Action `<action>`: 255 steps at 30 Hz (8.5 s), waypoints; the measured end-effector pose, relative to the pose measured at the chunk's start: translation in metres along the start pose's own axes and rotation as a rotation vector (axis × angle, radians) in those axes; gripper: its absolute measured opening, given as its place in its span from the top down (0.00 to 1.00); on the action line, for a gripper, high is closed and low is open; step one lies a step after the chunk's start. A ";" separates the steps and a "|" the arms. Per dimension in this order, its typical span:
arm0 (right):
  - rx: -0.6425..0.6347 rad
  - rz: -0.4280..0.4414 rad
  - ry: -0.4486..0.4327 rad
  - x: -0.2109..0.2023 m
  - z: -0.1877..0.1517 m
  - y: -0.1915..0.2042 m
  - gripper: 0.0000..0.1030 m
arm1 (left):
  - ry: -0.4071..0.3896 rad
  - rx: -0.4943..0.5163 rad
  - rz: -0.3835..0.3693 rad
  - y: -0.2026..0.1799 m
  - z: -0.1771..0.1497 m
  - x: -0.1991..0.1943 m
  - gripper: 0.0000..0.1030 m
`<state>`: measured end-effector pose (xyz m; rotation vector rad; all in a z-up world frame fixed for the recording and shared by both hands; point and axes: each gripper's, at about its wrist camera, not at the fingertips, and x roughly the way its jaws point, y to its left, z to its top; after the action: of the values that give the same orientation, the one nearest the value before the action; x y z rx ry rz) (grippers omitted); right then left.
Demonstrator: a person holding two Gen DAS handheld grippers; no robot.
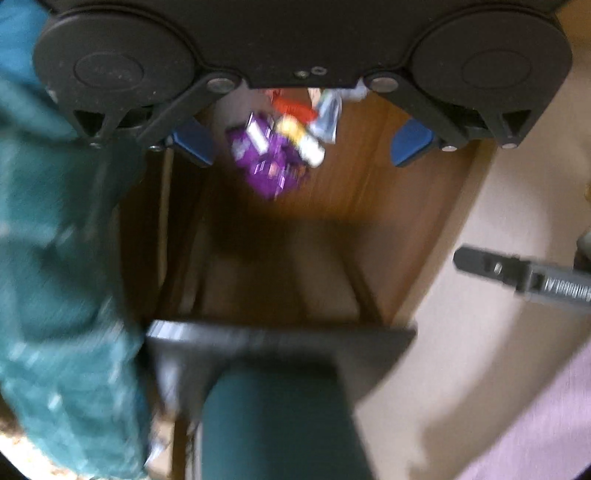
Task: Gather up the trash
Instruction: 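Withdraw both tools from the wastebasket and lower toward the trash pile, then close right tool on white tissue while left tool grasps crumpled white paper, then lift tissue and crumpled paper with both tools over the wastebasket, then open both tools to drop tissue and paper into the wastebasket, then withdraw both tools from the wastebasket and lower toward the trash pile, then grasp red-brown wrapper with right tool while left tool grasps clear plastic wrapper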
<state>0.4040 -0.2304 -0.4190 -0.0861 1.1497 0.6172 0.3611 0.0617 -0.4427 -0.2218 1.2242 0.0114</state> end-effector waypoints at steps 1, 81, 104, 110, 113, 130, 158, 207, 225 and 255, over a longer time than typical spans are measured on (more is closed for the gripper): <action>-0.013 0.013 0.027 0.016 -0.010 0.001 0.04 | 0.017 -0.010 0.030 0.004 -0.010 0.018 0.00; -0.024 0.069 -0.186 -0.104 0.148 0.051 0.94 | -0.043 -0.130 -0.031 -0.017 0.119 -0.124 0.68; 0.026 -0.029 -0.444 -0.185 0.360 -0.007 0.94 | -0.371 0.044 -0.057 -0.105 0.348 -0.232 0.68; 0.073 -0.054 -0.419 -0.156 0.389 -0.023 0.94 | -0.279 0.037 -0.010 -0.104 0.377 -0.198 0.68; 0.092 -0.077 -0.383 -0.138 0.396 -0.029 0.94 | -0.236 0.060 0.041 -0.102 0.383 -0.173 0.68; -0.016 -0.080 -0.140 -0.063 0.384 -0.023 0.92 | 0.022 0.076 0.087 -0.093 0.373 -0.083 0.68; 0.031 -0.009 -0.280 -0.130 0.358 -0.035 0.35 | -0.104 0.087 0.042 -0.098 0.352 -0.145 0.35; 0.182 0.052 -0.077 0.030 0.042 -0.064 0.00 | 0.101 0.042 -0.055 -0.037 -0.003 0.052 0.01; -0.289 0.029 0.287 0.303 -0.151 -0.057 0.13 | 0.365 -0.095 0.105 0.062 -0.136 0.340 0.01; -0.323 -0.055 0.351 0.365 -0.221 -0.045 0.57 | 0.432 -0.165 0.031 0.085 -0.158 0.398 0.88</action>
<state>0.3397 -0.1991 -0.8418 -0.5168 1.3705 0.7537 0.3398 0.0727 -0.8788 -0.3622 1.6596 0.0957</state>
